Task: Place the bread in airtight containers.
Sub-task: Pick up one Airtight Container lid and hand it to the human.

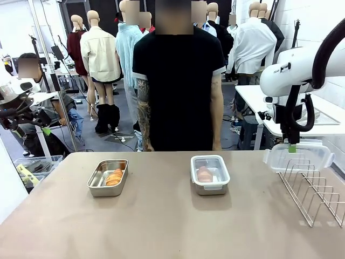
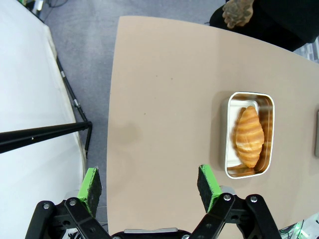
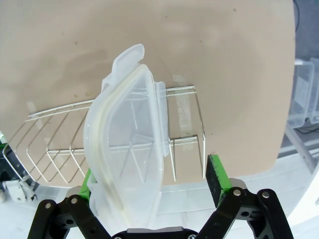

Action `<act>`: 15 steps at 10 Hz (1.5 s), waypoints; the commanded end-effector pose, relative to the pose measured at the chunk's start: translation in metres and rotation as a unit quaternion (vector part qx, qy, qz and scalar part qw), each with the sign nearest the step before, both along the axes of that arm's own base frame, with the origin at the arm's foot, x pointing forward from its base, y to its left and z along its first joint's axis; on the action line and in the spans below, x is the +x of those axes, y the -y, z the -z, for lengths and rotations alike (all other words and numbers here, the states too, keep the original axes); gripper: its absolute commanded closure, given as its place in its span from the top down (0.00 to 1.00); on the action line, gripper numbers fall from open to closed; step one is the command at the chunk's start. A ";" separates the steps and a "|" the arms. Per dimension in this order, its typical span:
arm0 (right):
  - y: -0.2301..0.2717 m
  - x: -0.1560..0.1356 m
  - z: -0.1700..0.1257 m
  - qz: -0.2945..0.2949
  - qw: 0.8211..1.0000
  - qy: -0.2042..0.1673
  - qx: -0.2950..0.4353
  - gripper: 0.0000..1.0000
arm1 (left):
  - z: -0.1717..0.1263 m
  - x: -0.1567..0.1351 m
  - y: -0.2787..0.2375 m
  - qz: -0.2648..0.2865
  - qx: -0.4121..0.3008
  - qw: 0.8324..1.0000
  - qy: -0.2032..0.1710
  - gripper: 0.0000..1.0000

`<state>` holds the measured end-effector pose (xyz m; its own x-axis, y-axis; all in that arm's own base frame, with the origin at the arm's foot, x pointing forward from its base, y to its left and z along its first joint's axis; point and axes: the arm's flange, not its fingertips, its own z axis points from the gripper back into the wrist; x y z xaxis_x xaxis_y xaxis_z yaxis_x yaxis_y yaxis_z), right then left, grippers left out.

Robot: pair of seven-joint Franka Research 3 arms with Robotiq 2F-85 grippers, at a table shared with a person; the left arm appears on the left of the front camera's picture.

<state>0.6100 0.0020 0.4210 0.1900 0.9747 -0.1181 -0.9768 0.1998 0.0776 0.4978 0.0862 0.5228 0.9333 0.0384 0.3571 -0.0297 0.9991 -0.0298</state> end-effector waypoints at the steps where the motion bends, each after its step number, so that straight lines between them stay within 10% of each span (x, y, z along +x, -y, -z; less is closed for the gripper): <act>1: 0.001 0.013 0.000 0.019 1.000 -0.015 0.014 1.00 | -0.002 -0.001 0.000 -0.003 0.000 1.000 0.002 1.00; 7: 0.005 0.016 -0.003 0.012 0.999 -0.030 0.028 0.00 | -0.002 -0.001 0.000 -0.003 0.000 1.000 0.002 1.00; 15: 0.000 0.011 -0.009 0.006 0.999 -0.035 0.021 0.00 | -0.002 -0.001 0.000 -0.003 0.000 1.000 0.002 1.00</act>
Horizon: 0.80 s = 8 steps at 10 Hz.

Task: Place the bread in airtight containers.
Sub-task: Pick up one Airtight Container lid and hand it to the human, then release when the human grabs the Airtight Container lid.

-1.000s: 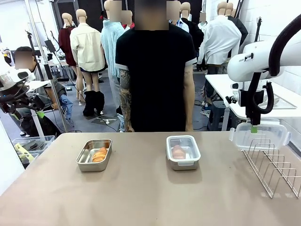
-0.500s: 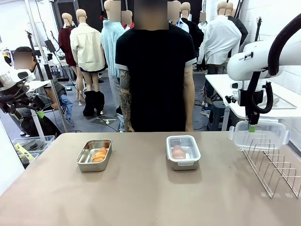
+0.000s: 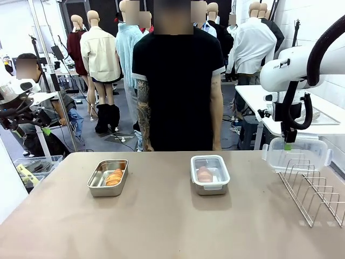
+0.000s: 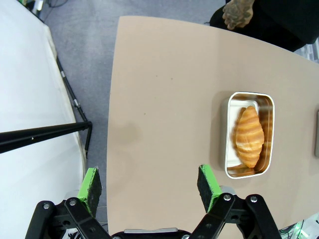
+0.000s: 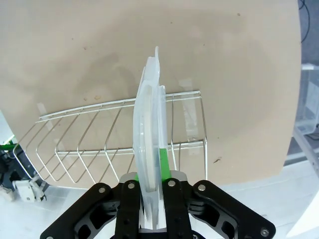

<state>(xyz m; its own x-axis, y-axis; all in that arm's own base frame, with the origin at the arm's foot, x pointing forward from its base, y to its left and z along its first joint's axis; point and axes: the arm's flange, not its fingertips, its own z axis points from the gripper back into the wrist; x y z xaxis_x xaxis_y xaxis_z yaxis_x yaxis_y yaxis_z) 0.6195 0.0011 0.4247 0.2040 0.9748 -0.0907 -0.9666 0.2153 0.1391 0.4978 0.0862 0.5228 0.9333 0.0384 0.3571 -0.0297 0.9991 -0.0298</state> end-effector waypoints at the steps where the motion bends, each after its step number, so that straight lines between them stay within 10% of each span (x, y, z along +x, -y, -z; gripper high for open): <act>1: -0.001 0.001 -0.006 -0.004 1.000 -0.008 0.005 0.00 | -0.002 -0.001 0.000 -0.003 0.000 1.000 0.002 1.00; 5: 0.000 0.000 -0.002 -0.001 1.000 0.001 0.000 0.00 | -0.002 -0.001 0.000 -0.003 0.000 1.000 0.002 1.00; 8: -0.033 -0.070 -0.086 -0.018 0.999 0.041 -0.031 0.00 | -0.002 -0.001 0.000 -0.003 0.000 1.000 0.002 1.00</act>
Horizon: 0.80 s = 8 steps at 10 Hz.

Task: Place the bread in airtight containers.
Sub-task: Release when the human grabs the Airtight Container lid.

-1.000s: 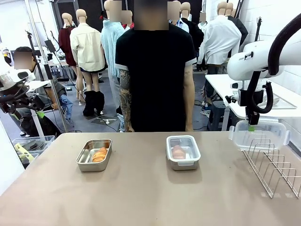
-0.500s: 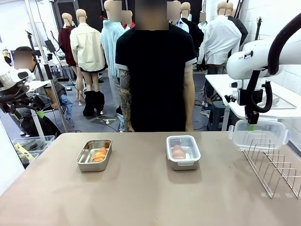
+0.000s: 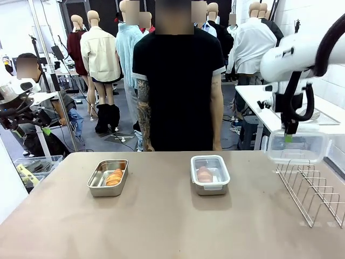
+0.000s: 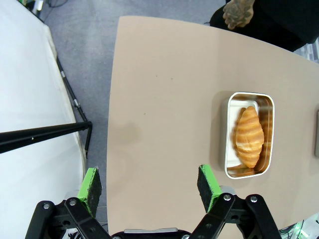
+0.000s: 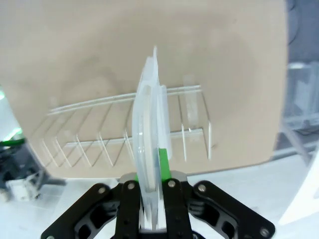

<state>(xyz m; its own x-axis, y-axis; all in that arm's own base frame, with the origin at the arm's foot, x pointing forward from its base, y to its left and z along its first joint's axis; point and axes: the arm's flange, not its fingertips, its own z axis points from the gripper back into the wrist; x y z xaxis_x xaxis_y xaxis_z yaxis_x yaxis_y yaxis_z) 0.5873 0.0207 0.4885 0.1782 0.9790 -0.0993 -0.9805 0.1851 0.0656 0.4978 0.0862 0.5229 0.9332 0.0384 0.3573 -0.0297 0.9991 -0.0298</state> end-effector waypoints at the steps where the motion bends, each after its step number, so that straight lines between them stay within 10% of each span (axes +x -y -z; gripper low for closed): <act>1: -0.024 -0.047 -0.046 -0.014 1.000 0.024 -0.009 0.00 | -0.002 0.000 0.000 -0.003 0.000 1.000 0.002 1.00; 4: -0.064 -0.070 -0.114 -0.037 0.993 0.072 -0.091 0.00 | -0.002 0.000 0.000 -0.003 0.000 1.000 0.002 1.00; 8: -0.120 -0.039 -0.146 -0.192 0.941 0.247 -0.129 0.00 | -0.002 0.000 0.000 -0.003 0.000 1.000 0.002 1.00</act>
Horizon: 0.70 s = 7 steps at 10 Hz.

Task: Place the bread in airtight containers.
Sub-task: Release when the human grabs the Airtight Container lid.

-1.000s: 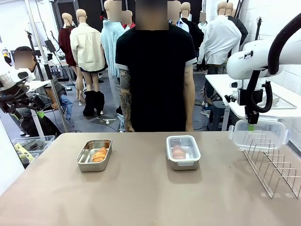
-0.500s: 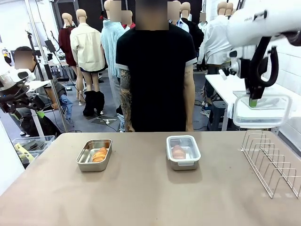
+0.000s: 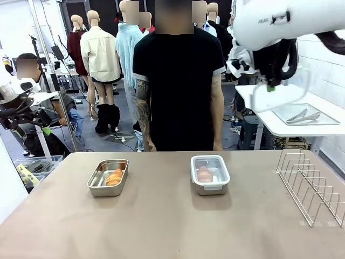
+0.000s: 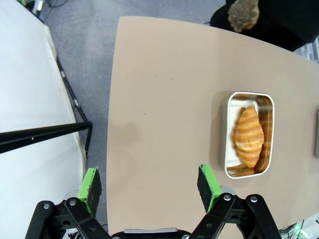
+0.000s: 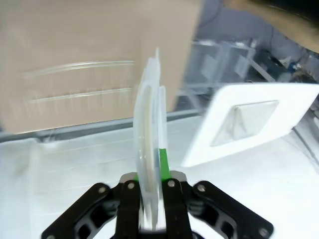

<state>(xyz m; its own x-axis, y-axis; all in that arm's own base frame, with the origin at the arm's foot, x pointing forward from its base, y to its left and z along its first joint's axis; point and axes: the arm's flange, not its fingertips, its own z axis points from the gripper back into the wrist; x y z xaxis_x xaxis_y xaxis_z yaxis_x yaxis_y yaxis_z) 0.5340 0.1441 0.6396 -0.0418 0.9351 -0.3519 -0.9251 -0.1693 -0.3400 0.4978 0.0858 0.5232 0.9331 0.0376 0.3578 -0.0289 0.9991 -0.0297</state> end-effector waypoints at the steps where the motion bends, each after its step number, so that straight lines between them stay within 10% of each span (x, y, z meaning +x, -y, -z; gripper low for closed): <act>1: -0.005 0.021 -0.001 -0.079 0.994 0.073 0.019 0.00 | -0.002 0.000 -0.001 -0.003 0.000 1.000 0.001 1.00; 3: -0.014 0.031 -0.005 -0.143 0.987 0.068 0.035 0.00 | -0.002 0.000 -0.001 -0.003 0.000 1.000 0.001 1.00; 7: -0.021 0.021 -0.007 -0.081 0.994 0.070 0.008 0.00 | -0.002 0.000 -0.001 -0.003 0.000 1.000 0.001 1.00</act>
<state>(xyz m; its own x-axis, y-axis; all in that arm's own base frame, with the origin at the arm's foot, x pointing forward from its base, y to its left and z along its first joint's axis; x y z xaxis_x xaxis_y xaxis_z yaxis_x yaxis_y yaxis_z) 0.5583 0.1639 0.6452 -0.1704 0.9238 -0.3428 -0.8255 -0.3238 -0.4623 0.4977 0.0859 0.5231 0.9331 0.0379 0.3576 -0.0292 0.9991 -0.0298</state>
